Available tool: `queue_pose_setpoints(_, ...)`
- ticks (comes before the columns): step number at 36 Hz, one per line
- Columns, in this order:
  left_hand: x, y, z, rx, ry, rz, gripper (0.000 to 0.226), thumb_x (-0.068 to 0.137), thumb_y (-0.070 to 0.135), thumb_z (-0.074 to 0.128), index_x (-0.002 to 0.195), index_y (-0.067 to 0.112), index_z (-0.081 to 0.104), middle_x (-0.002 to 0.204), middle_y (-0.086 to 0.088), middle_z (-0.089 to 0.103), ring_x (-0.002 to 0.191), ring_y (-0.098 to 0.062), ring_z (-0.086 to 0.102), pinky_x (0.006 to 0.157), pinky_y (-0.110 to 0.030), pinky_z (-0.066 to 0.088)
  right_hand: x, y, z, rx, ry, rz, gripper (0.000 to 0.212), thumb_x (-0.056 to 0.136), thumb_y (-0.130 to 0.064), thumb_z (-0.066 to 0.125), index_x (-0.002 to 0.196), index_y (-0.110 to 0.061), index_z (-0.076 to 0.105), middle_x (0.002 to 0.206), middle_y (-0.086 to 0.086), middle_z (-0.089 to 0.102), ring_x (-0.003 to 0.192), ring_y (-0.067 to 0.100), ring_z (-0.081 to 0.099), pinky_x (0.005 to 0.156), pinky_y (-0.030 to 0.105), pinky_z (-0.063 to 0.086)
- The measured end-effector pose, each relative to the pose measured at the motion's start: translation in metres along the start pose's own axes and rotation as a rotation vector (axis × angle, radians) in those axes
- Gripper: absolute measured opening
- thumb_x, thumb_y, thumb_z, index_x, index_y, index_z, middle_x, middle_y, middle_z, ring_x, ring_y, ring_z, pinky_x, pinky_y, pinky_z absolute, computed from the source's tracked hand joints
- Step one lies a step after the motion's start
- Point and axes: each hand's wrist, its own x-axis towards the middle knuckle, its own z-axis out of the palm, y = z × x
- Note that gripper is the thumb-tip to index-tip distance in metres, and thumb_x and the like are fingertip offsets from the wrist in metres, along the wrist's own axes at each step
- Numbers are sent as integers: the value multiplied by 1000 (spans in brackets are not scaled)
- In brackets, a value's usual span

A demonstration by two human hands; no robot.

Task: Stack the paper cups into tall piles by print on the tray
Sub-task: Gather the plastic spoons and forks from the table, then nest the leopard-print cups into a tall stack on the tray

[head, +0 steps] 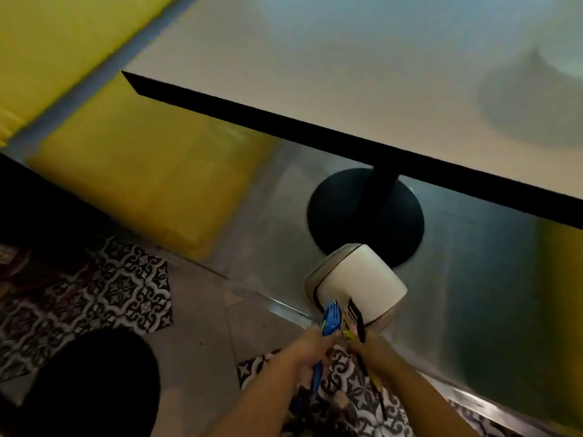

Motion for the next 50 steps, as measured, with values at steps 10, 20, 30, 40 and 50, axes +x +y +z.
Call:
queue_pose_setpoints(10, 78, 0, -2, -205, 11, -89, 22, 97, 20, 48, 93, 5, 64, 66, -3, 63, 59, -11, 60, 62, -22, 51, 101, 34, 9, 160, 53, 285, 40, 90, -28, 55, 110, 6, 53, 100, 21, 64, 94, 33, 63, 87, 45, 52)
queue_pose_setpoints(20, 110, 9, -10, -92, 135, -109, 19, 96, 20, 47, 91, 2, 50, 84, -16, 61, 76, -24, 64, 69, -34, 54, 130, 15, 9, 661, 94, 436, 31, 94, -5, 46, 68, 7, 57, 64, 18, 57, 67, 34, 56, 82, 47, 51)
queue_pose_setpoints(30, 94, 17, -5, -140, 174, -66, 13, 97, 13, 43, 93, 3, 50, 72, -8, 50, 61, -13, 51, 49, -19, 47, 112, 0, 6, 1137, 242, 404, 29, 95, -1, 40, 122, 10, 43, 99, 25, 55, 85, 32, 60, 50, 35, 55)
queue_pose_setpoints(40, -1, 24, -12, 248, 355, 76, 17, 94, 21, 49, 104, 12, 59, 115, -12, 62, 108, -27, 58, 92, -32, 47, 12, -69, 16, 619, 204, 231, 21, 94, -3, 43, 108, 4, 57, 115, 26, 59, 108, 39, 57, 77, 41, 50)
queue_pose_setpoints(50, -163, 47, -76, 723, 722, 194, 33, 95, 19, 41, 127, 11, 45, 134, -9, 47, 122, -27, 47, 99, -36, 34, -92, -168, 52, -381, 96, -362, 37, 92, -10, 49, 129, -11, 52, 130, 5, 56, 118, 19, 53, 99, 26, 39)
